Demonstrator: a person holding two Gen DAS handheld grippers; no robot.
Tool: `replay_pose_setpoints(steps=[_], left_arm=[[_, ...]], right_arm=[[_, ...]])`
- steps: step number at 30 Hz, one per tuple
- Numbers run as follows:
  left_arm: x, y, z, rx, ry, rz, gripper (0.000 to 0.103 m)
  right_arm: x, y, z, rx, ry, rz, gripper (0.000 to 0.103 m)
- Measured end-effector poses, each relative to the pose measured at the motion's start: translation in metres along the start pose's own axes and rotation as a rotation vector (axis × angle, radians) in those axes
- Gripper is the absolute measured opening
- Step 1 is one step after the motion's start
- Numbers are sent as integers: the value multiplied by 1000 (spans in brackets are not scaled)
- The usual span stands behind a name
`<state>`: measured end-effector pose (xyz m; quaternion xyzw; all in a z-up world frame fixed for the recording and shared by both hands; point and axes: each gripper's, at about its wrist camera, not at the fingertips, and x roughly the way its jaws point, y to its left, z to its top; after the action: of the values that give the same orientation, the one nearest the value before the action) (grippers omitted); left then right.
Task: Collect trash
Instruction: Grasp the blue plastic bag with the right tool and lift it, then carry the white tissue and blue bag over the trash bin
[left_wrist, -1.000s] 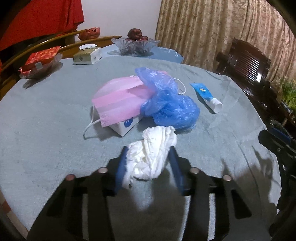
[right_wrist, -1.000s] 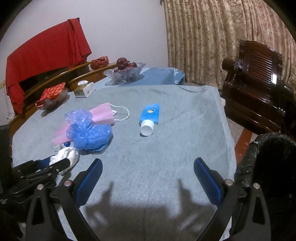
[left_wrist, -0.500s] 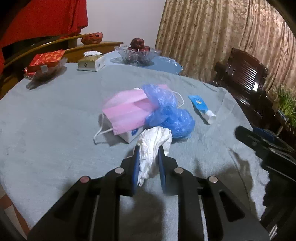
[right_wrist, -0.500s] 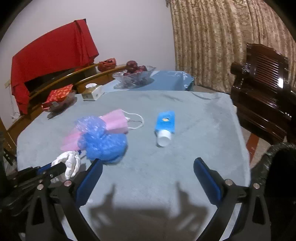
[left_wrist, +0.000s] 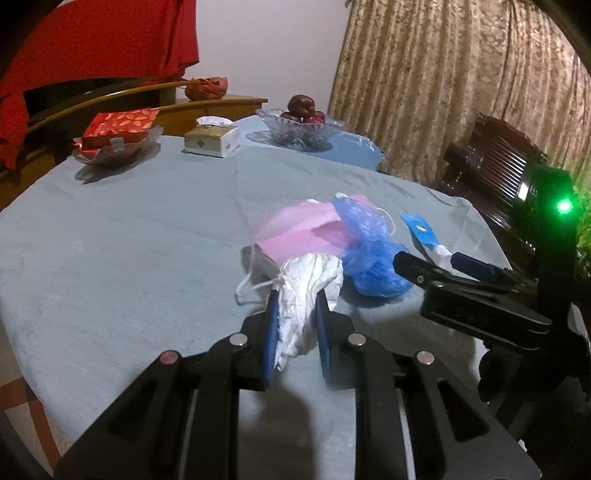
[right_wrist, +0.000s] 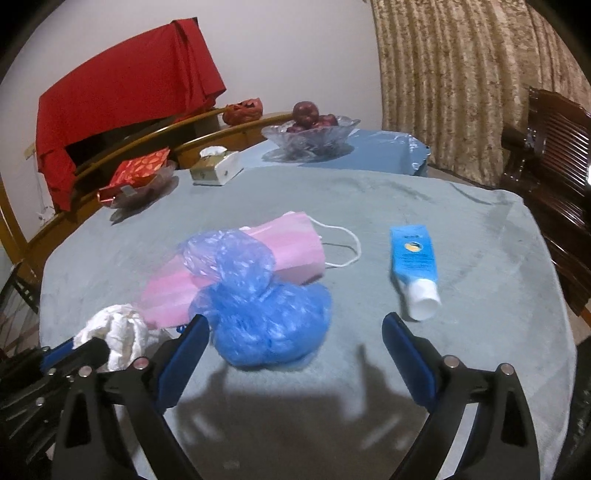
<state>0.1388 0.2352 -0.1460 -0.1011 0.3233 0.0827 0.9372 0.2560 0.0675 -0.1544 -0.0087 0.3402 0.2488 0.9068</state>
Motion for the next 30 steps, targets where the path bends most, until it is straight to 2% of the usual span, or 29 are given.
replay_pose_setpoints(steps=[2,4,7,8,9,12,18,24,30], left_arm=[[1,4,2,-1,-6,9,18],[4,7,3,-3,-7,17,18],[8,12,3,-10,-4,25,18],[9,14,2,-13,-3,27,18],[10,15,2,-14,0,29,18],[12,16,1,-24,7,30,18],[9,14,2,-19,-3,23,18],[-4,-2,10,2,-32,-2,18],[-17,-23,15,26,-50,-39,18]], right_arm=[[7,2,0,-3,15,-1,92],[14,4,0,-9,37,0,86],[20,7,-1,-14,66,12,71],[21,8,-1,-17,73,17,64],[23,9,-2,-22,83,28,52],[22,10,-3,-34,94,36,35],[-3,9,1,-34,61,60,16],[-42,3,7,-31,4,68,10],[-79,-12,10,-17,-48,45,9]])
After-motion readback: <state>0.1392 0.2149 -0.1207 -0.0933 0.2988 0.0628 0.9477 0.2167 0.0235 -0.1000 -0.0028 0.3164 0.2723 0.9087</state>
